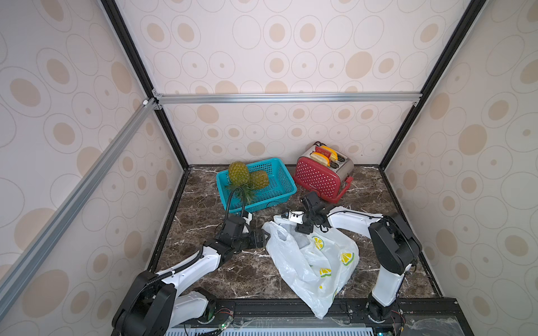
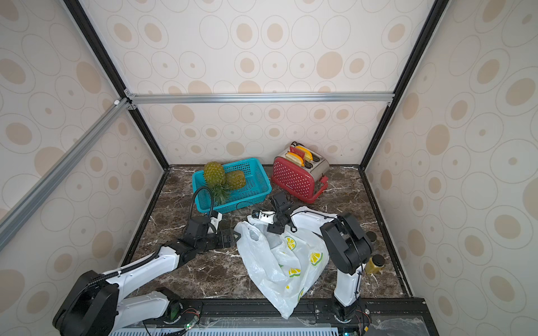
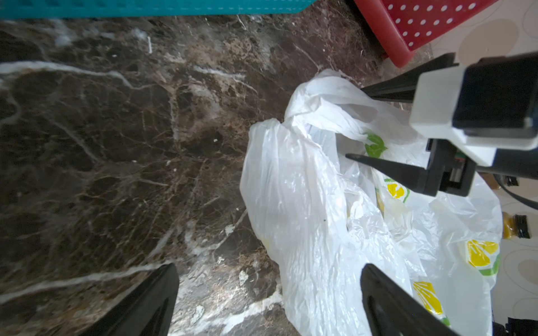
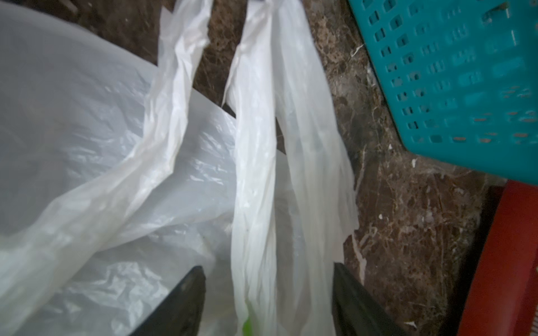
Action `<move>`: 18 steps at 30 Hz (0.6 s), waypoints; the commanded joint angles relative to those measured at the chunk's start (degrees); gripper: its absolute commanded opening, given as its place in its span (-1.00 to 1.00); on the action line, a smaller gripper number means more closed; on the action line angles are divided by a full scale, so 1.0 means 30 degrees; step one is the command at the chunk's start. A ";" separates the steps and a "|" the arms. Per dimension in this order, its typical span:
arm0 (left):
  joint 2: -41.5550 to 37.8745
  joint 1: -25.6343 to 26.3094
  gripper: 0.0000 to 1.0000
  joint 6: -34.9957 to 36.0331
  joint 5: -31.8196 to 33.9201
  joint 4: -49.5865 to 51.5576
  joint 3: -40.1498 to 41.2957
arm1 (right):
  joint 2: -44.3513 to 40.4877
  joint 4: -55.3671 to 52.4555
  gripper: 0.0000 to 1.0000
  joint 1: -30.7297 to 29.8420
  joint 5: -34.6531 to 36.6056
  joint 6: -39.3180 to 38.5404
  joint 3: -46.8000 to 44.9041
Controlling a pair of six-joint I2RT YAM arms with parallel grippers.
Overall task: Place the pineapple into a plastic bag & tie a knot
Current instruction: Pick up the plastic bag at the center of the board.
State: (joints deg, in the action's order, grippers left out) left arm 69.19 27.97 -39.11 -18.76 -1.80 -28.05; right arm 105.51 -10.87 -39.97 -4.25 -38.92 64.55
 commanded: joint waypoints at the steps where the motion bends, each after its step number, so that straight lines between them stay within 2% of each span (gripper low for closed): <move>1: 0.1023 0.0323 0.90 -0.0576 0.0508 -0.1348 -0.0796 | 0.0434 0.1511 0.08 -0.0134 0.0931 -0.0502 0.0300; 4: 0.2173 0.0434 0.61 -0.0757 0.0020 -0.2437 -0.0800 | 0.0529 0.1849 -0.31 -0.0152 0.0992 -0.0452 0.0165; 6: 0.2775 0.0589 0.32 -0.0769 -0.0211 -0.2936 -0.0872 | 0.0299 0.1886 -0.71 -0.0127 0.0825 -0.0174 0.0053; 8: 0.3081 0.0772 0.11 -0.0765 -0.0104 -0.3346 -0.0873 | -0.0057 0.2047 -1.00 -0.0130 0.0775 0.0292 -0.0130; 12: 0.2915 0.1193 -0.54 -0.0686 0.0401 -0.4538 -0.0512 | -0.1355 0.3049 -1.00 0.0070 0.0979 0.1596 -0.0910; 14: 0.2583 0.1400 -0.77 -0.0643 0.0756 -0.4958 -0.0308 | -0.2023 0.3080 -1.00 0.0470 0.0866 0.2533 -0.0974; 16: 0.2069 0.1567 -0.91 -0.0509 0.1223 -0.5541 0.0034 | -0.2644 0.3068 -1.00 0.1135 0.0643 0.3661 -0.0981; 18: 0.1356 0.1691 -0.97 -0.0292 0.1801 -0.6249 0.0472 | -0.3175 0.3028 -1.00 0.1825 0.0595 0.4817 -0.0887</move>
State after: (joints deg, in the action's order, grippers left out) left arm 76.27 32.21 -40.91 -16.51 -15.40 -27.77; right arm 98.91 -3.11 -37.26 -1.85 -31.31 61.93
